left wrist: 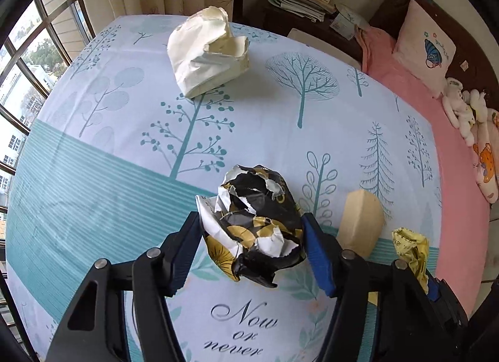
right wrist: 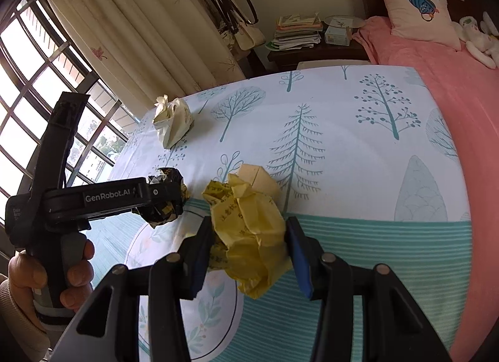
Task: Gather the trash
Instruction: 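Carry the yellow paper and black-gold wrapper over the bin with both tools, then open both tools to drop the paper and wrapper into the bin, then raise both tools back toward the table, then grasp the beige paper box with the right tool while the left tool grasps the white tissue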
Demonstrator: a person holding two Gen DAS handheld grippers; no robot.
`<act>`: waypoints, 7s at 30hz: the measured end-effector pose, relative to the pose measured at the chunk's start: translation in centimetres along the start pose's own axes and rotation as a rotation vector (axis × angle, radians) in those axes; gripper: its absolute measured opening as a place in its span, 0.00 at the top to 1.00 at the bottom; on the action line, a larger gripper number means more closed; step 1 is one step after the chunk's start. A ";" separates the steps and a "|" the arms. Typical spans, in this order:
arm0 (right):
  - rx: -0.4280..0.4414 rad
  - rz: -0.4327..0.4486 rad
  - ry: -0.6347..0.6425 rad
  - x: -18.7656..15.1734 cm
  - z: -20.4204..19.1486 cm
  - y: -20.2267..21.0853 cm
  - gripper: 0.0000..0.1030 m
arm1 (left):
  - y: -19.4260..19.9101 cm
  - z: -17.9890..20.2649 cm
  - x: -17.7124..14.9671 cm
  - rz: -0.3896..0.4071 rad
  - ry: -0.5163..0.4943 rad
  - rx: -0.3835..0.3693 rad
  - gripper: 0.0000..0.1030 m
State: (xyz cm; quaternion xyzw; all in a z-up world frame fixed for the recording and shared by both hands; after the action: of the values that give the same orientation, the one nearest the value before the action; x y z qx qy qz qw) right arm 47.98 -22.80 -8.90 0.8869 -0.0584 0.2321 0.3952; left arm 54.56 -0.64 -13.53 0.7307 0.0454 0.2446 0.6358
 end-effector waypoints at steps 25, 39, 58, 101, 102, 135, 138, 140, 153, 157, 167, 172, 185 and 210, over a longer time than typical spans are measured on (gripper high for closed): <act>-0.107 0.157 -0.051 -18.9 -20.4 7.7 0.55 | 16.4 -17.3 -20.9 0.199 -0.285 -0.183 0.40; -0.136 0.047 -0.167 -34.5 -30.2 7.3 0.55 | 18.3 -28.4 -34.4 0.130 -0.397 -0.253 0.40; -0.248 -0.073 -0.348 -45.2 -22.5 4.1 0.55 | 8.2 -23.7 -44.7 -0.014 -0.538 -0.255 0.40; -0.211 -0.172 -0.514 -59.9 -0.9 -12.3 0.34 | -22.1 -18.5 -53.6 -0.204 -0.525 -0.150 0.01; -0.213 -0.174 -0.508 -59.8 -1.0 -12.1 0.34 | -21.9 -18.4 -53.6 -0.199 -0.526 -0.153 0.01; -0.195 -0.177 -0.370 -50.6 -13.3 1.1 0.34 | -2.9 -22.8 -47.2 -0.140 -0.463 -0.051 0.04; -0.178 -0.172 -0.326 -48.9 -15.5 3.4 0.34 | 1.1 -23.3 -46.2 -0.113 -0.460 -0.076 0.05; -0.161 -0.173 -0.291 -47.5 -17.1 5.0 0.34 | 4.0 -23.4 -45.5 -0.102 -0.460 -0.097 0.05; -0.116 -0.083 -0.043 -38.6 -24.9 14.8 0.34 | 19.5 -24.7 -42.1 0.090 -0.382 -0.116 0.05; -0.114 -0.031 0.055 -35.3 -26.6 17.2 0.34 | 23.0 -24.8 -40.2 0.146 -0.328 -0.113 0.05; -0.116 0.097 0.269 -25.5 -29.3 20.8 0.34 | 28.1 -22.2 -33.3 0.257 -0.268 -0.111 0.05; -0.172 0.126 0.335 -20.1 -28.8 20.5 0.34 | 28.4 -20.9 -28.4 0.291 -0.273 -0.103 0.05; -0.326 0.109 0.119 -6.9 -19.8 12.8 0.34 | 22.6 -14.7 -10.8 0.358 -0.513 -0.079 0.18; -0.400 0.001 -0.350 3.4 -3.5 -4.0 0.37 | -0.2 -8.8 13.6 -0.091 -0.520 -0.223 0.18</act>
State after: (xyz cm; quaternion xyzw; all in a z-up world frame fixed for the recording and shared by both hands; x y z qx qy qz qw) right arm 50.86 -17.26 -7.97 0.8176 -0.1712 0.0592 0.5465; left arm 62.93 12.52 -9.04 0.6917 -0.1136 0.0238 0.7128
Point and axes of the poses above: each gripper's, at about its wrist camera, not at the fingertips, and y roughly against the way its jaws point, z to its right, x to its top, the point moved 1 cm from there along -y, roughly the way its jaws point, and after that the axes turned 15 degrees about x, right-handed, at the moved point
